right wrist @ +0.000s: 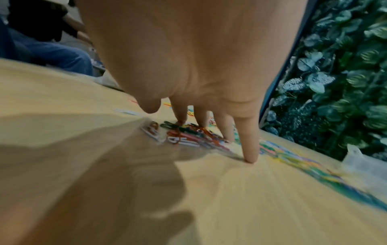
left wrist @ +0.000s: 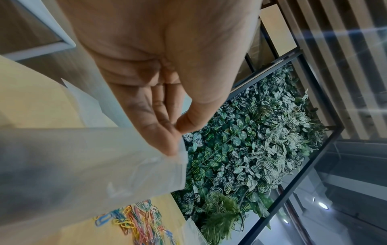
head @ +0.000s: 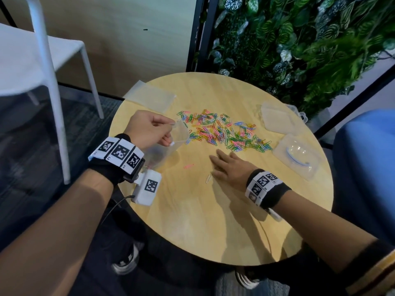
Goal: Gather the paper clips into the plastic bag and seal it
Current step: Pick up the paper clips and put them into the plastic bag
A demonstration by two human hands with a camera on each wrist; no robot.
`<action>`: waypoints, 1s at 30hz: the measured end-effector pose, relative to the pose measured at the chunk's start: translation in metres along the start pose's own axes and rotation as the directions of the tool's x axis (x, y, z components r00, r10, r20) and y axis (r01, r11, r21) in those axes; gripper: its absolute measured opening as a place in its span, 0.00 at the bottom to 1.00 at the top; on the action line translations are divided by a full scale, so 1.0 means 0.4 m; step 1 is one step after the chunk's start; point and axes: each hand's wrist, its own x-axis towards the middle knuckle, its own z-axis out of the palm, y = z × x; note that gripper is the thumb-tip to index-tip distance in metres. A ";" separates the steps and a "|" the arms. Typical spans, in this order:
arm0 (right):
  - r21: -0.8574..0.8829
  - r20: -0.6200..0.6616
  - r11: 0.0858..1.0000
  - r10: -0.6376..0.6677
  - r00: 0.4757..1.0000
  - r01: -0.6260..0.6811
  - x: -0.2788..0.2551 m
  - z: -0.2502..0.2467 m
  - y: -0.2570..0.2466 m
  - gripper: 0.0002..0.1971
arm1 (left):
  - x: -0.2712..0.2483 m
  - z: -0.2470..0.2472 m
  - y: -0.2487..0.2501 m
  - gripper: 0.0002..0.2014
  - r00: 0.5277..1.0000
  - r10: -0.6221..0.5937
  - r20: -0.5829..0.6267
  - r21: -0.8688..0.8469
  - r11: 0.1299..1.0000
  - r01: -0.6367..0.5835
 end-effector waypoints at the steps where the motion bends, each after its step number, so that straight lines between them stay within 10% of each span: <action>1: 0.023 0.007 1.000 -0.003 1.000 0.002 -0.010 0.013 0.012 0.33 | 0.001 0.002 0.001 0.10 1.000 0.001 0.003 0.002 1.000 -0.001; 9: -0.017 -0.293 0.995 -0.099 0.951 0.099 -0.046 0.043 0.033 0.21 | -0.004 0.038 0.002 0.09 0.999 -0.004 0.033 0.021 1.000 0.003; 17: 0.378 -0.344 0.919 0.251 0.905 -0.111 -0.041 -0.049 0.049 0.10 | -0.006 0.042 -0.006 0.09 0.997 -0.012 0.073 0.034 0.999 0.010; 19: 0.608 -0.317 0.783 0.390 0.865 -0.131 -0.041 -0.080 0.069 0.08 | -0.005 0.047 -0.006 0.09 0.996 -0.015 0.086 0.033 0.999 0.012; 22: 0.944 -0.172 0.329 0.547 0.819 -0.022 -0.043 -0.122 0.088 0.06 | -0.006 0.061 -0.005 0.08 0.995 -0.021 0.098 0.034 0.999 0.018; 26: 0.955 -0.027 -0.246 0.486 0.874 0.165 -0.041 -0.177 0.057 0.09 | -0.003 0.094 -0.009 0.07 0.993 -0.026 0.112 0.041 0.999 0.021; 30: 0.871 -0.015 -0.467 0.291 0.957 0.155 -0.030 -0.211 -0.032 0.16 | 0.000 0.120 -0.019 0.08 0.992 -0.018 0.127 0.049 0.999 0.012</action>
